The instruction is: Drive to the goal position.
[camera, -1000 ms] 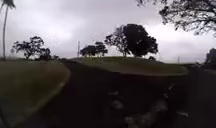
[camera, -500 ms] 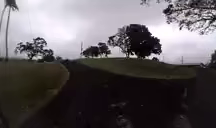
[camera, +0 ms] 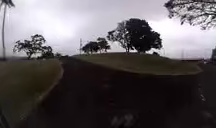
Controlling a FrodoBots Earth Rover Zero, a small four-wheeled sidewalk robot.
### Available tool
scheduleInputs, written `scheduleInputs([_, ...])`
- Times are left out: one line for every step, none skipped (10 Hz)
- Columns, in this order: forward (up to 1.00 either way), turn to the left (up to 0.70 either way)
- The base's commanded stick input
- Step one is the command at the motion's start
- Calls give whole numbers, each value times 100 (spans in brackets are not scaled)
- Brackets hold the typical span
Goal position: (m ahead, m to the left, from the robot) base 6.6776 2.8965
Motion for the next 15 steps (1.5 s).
scheduleInputs([100,0])
scheduleInputs([100,0])
scheduleInputs([100,0])
scheduleInputs([100,0])
scheduleInputs([100,0])
scheduleInputs([100,0])
scheduleInputs([100,0])
scheduleInputs([100,0])
scheduleInputs([100,0])
scheduleInputs([100,0])
scheduleInputs([100,2])
scheduleInputs([100,23])
scheduleInputs([100,36])
scheduleInputs([100,40])
scheduleInputs([100,40])
